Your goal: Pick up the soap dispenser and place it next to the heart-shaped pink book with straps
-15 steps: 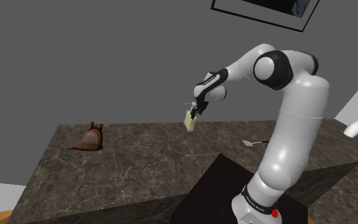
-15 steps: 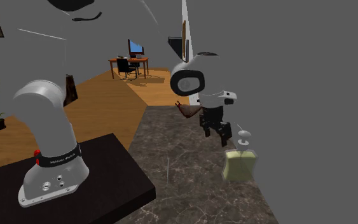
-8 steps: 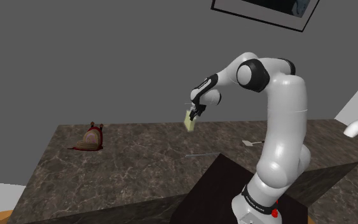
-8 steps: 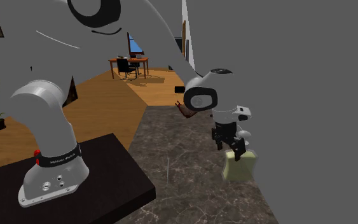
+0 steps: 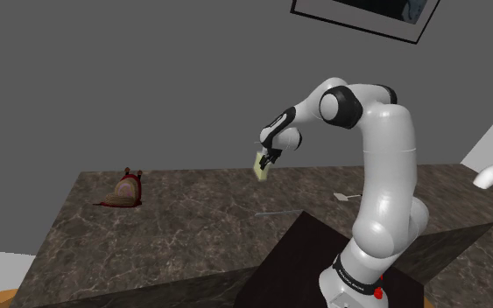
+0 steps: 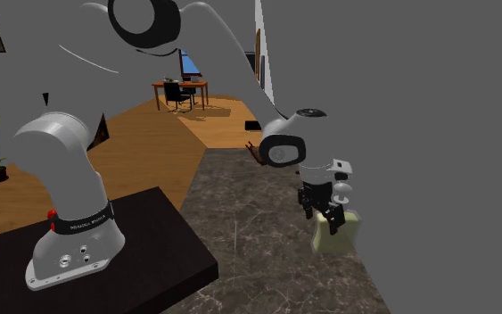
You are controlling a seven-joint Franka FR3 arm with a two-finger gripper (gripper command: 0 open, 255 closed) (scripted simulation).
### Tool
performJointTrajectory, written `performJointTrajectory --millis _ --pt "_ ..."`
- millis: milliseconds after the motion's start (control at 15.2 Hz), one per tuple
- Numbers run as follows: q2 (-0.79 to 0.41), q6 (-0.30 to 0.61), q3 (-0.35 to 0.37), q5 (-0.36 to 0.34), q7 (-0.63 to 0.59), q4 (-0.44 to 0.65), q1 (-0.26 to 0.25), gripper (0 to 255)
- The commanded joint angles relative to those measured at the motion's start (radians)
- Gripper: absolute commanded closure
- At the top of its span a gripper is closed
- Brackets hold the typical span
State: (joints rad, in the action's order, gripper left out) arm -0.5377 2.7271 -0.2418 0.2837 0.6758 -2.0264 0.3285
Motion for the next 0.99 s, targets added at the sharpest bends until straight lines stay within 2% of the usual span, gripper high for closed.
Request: performJointTrajectory --millis 0,264,330,924 --pt "-0.001 0.001 0.000 0.000 0.000 0.000 0.000 0" --pt "-0.001 0.001 0.000 0.000 0.000 0.000 0.000 0" --pt "-0.001 0.001 0.000 0.000 0.000 0.000 0.000 255" --pt "-0.001 0.001 0.000 0.000 0.000 0.000 0.000 255"
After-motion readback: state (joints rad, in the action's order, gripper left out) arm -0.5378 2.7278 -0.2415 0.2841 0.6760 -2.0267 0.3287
